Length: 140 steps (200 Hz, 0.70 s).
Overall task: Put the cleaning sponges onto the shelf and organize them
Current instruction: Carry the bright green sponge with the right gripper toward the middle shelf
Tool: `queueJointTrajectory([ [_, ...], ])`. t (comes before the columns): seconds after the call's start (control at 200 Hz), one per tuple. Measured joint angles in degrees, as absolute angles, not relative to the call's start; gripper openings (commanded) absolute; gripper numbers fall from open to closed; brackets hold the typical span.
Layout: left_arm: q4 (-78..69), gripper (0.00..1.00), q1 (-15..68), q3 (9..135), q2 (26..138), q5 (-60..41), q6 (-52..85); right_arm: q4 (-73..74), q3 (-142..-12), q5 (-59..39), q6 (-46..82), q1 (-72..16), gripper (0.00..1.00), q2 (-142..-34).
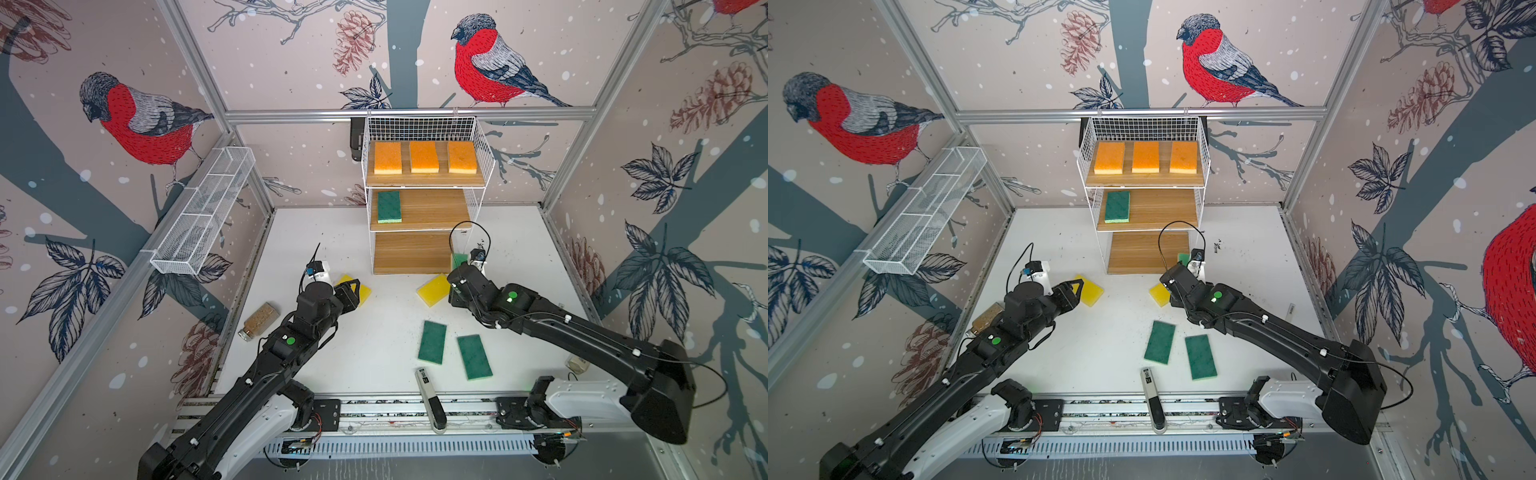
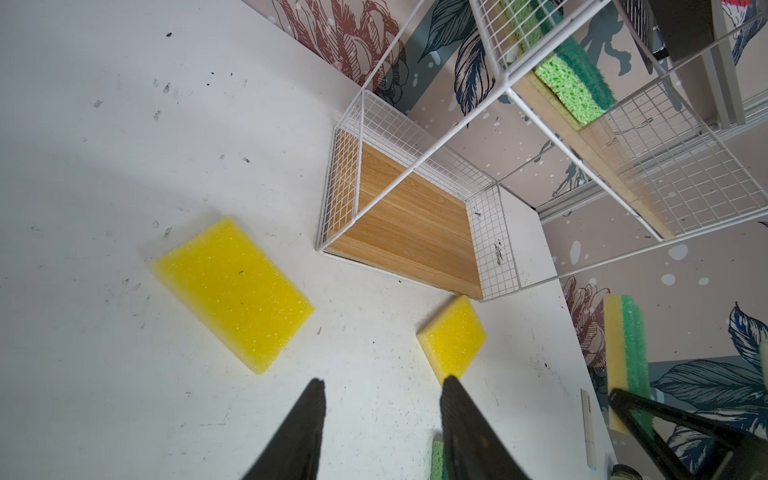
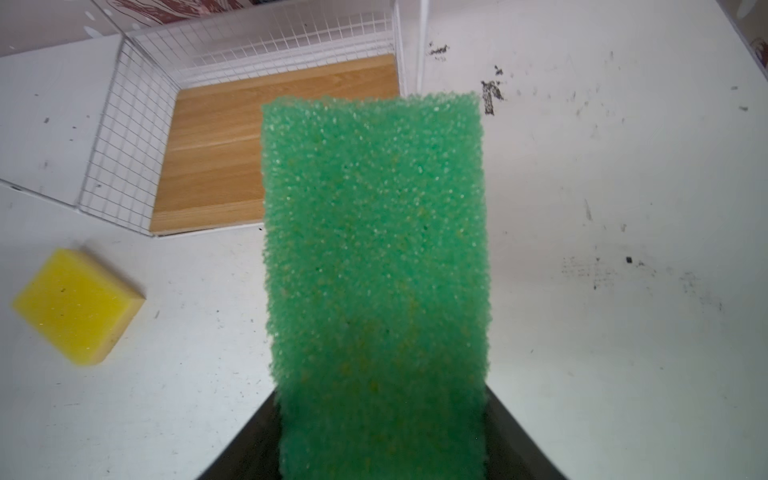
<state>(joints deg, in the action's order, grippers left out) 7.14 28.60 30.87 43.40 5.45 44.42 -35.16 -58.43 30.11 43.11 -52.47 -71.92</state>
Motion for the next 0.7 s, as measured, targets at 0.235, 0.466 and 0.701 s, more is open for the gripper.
queueJointTrajectory([
  [0.235,8.27,0.47,28.6,30.96,40.25,7.33,43.88,-33.43,-64.88,29.87,37.58,-52.88,0.64,-75.64],
  [0.466,9.34,0.47,28.6,32.6,38.54,9.28,41.93,-29.82,-69.91,29.67,32.75,-53.3,0.64,-78.35],
  [0.701,9.47,0.48,28.6,32.58,39.2,10.52,40.45,-28.38,-76.66,30.2,28.38,-53.39,0.64,-84.05],
])
